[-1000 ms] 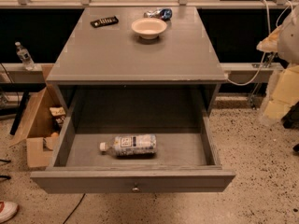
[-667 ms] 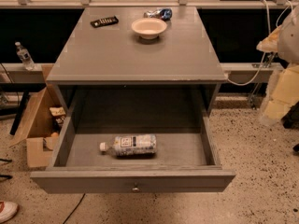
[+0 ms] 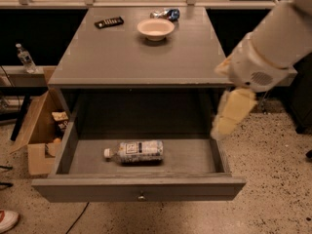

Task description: Pick blue plastic bottle from top drawer and place on counter

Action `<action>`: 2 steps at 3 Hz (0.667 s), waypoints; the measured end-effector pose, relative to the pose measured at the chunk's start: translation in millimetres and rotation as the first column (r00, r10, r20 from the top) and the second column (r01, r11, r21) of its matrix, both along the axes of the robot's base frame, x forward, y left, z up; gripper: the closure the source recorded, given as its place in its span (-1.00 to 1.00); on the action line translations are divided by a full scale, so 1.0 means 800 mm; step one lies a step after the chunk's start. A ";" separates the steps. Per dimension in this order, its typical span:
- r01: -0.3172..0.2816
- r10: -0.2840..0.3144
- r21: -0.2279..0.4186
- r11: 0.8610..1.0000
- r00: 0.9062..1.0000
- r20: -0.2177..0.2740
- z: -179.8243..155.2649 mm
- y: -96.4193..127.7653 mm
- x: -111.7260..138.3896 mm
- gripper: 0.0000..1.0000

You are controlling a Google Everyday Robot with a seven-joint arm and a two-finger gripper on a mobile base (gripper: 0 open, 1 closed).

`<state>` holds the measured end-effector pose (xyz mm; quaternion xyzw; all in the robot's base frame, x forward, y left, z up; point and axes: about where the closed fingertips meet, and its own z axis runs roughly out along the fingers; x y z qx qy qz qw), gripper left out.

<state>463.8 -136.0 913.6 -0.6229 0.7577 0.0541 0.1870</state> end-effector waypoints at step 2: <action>-0.032 0.036 0.134 0.990 0.999 -0.032 -0.031 0.051 0.008 -1.00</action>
Offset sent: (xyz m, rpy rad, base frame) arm 0.0058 0.0331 -0.0239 0.1071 0.0310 0.0303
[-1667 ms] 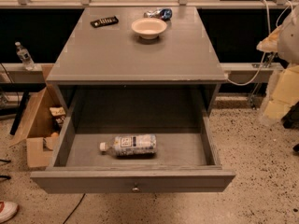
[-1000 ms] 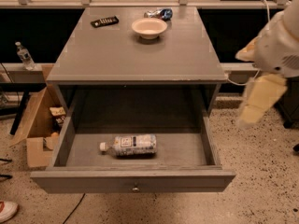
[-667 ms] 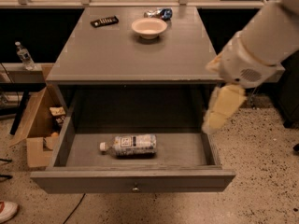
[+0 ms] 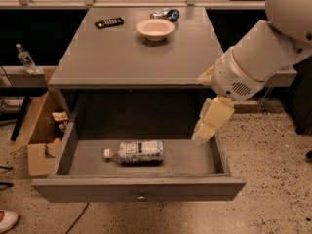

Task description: Pick blue plastic bottle from top drawer and place on counter

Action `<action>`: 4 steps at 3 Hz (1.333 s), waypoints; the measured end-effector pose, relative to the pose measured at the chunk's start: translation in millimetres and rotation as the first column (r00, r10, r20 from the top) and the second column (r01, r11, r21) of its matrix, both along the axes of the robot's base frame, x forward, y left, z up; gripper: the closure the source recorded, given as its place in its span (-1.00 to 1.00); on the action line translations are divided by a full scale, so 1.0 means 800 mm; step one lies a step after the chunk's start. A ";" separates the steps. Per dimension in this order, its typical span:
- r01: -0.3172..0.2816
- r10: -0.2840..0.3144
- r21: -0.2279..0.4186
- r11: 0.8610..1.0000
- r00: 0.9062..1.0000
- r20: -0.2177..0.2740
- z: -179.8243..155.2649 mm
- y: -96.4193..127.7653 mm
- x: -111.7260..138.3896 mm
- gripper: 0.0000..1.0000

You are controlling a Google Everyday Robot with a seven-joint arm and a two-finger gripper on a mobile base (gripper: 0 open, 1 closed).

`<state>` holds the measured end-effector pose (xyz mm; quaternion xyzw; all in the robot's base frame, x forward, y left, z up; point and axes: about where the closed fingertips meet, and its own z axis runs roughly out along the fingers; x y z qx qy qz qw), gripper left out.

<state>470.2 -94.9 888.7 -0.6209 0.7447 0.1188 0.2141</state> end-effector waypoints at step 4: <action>0.081 -0.081 -0.003 0.997 0.997 -0.008 -0.168 0.121 0.069 -1.00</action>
Offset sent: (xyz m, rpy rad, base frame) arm 0.0540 0.0760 -0.1146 -0.0476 -0.0006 -0.0782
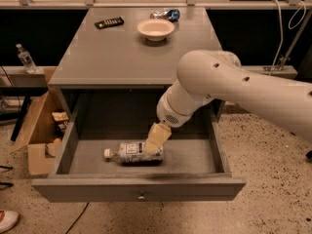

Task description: Pick blue plastic bottle from top drawer and place on counter

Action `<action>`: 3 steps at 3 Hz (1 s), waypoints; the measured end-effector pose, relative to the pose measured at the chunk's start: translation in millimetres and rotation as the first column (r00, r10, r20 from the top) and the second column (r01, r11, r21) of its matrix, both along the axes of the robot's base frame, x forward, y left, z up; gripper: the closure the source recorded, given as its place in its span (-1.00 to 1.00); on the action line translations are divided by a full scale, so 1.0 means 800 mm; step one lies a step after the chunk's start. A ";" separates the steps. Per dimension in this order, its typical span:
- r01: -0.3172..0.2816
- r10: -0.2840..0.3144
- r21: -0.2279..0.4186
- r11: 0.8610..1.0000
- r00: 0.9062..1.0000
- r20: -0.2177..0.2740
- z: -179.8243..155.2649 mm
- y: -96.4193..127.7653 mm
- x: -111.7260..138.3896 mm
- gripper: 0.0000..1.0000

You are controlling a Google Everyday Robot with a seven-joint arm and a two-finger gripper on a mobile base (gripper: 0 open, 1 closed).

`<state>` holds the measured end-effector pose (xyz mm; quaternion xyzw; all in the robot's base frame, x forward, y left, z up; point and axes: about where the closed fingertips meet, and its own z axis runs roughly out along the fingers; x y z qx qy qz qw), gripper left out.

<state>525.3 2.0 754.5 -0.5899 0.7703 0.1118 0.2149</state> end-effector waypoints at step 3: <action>-0.023 0.023 0.030 0.999 1.000 -0.013 -0.047 0.040 0.018 -1.00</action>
Offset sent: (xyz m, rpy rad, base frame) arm 0.0098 0.0237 -0.0224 0.0380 0.0048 0.0141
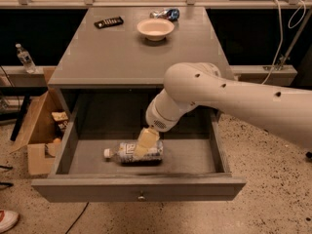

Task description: Pick blue plastic bottle from top drawer and place on counter

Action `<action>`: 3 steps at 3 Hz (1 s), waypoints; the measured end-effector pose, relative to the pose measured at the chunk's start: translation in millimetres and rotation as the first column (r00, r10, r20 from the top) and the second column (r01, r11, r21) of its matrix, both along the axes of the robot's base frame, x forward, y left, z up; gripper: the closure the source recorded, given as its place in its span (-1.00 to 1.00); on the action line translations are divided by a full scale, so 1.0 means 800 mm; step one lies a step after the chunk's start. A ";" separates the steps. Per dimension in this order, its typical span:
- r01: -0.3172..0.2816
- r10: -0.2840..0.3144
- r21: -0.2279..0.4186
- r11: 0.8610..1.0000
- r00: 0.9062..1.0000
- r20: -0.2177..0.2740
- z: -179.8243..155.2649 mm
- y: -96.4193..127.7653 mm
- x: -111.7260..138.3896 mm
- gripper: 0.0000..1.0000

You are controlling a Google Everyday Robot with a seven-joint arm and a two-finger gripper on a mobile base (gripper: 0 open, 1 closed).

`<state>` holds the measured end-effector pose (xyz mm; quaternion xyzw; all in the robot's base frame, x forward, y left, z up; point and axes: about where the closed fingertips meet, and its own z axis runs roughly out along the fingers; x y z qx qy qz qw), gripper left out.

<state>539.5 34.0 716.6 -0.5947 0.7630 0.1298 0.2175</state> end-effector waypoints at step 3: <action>-0.102 0.102 -0.048 0.994 0.995 -0.002 -0.094 0.020 0.030 -1.00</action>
Offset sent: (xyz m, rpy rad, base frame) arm 0.0353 0.0160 -0.0839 -0.0374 -0.0095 0.1182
